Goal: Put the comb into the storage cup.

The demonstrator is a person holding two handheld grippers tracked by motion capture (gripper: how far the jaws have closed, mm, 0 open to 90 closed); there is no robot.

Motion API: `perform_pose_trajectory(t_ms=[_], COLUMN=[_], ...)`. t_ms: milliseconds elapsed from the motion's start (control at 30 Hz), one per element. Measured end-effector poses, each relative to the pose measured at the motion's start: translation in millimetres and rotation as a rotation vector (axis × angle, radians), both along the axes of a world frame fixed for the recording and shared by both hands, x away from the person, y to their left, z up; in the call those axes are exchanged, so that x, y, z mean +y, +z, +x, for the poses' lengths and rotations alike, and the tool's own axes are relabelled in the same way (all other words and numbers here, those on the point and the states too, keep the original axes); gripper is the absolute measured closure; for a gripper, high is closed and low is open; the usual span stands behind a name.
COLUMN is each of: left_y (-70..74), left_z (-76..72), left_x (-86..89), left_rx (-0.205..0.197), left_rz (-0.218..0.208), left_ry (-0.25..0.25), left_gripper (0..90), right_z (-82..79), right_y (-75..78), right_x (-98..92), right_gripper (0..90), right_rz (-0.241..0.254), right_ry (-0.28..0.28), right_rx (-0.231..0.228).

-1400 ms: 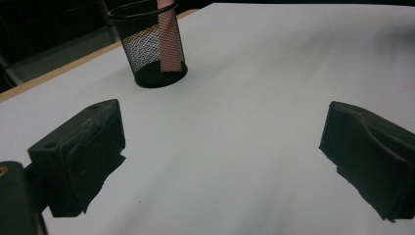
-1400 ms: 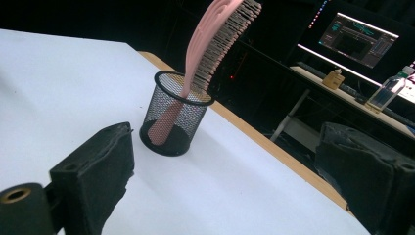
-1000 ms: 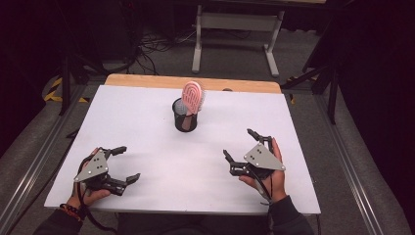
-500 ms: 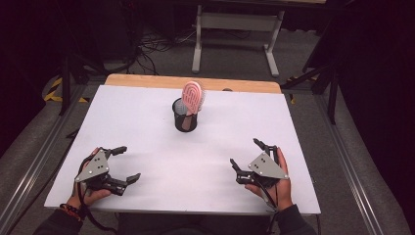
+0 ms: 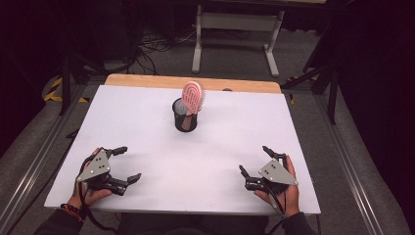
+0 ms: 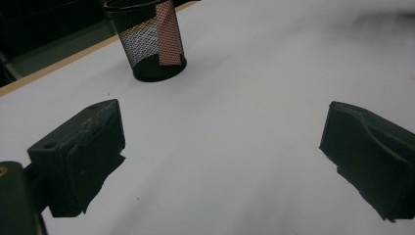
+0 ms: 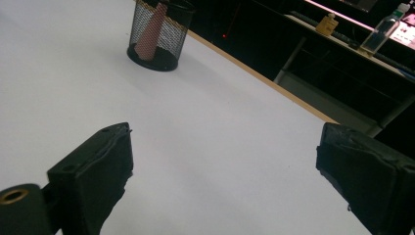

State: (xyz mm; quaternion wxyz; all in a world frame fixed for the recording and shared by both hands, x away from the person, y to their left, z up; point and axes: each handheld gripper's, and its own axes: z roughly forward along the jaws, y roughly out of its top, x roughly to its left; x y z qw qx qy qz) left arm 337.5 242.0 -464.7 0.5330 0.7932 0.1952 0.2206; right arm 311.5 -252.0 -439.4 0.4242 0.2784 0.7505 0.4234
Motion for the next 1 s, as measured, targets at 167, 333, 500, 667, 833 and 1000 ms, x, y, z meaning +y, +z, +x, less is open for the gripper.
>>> perform_pose_trajectory(t_ms=[167,333,500,667,833,1000], left_y=[-0.9,-1.5,-1.6,-1.1,-1.2,-0.8], left_z=[1.8,3.1,3.3,2.8,1.2,0.2], left_x=[-0.4,-2.1,-3.2,-4.9,-3.7,-2.5], left_rx=[0.008,0.011,0.008,0.006,0.001,-0.003], left_rz=[-0.003,0.004,0.007,0.01,0.016,0.011], left_ry=[0.0,0.0,0.007,0.004,0.001,-0.005], left_gripper=[3.6,3.6,3.6,3.6,3.6,3.6], right_z=[-2.4,0.2,3.0,1.8,0.0,-1.0], right_y=[-10.2,-15.8,-19.1,-18.7,-15.8,-14.1], right_x=[-13.8,-21.5,-21.2,-20.5,-17.9,-15.0], right_gripper=[4.5,3.6,3.6,3.6,3.9,3.9], right_rz=[0.013,0.038,0.048,0.06,0.08,0.07], right_ry=[-0.019,-0.028,-0.019,-0.016,-0.014,-0.016], right_rx=[0.03,0.047,0.063,0.062,0.062,0.058])
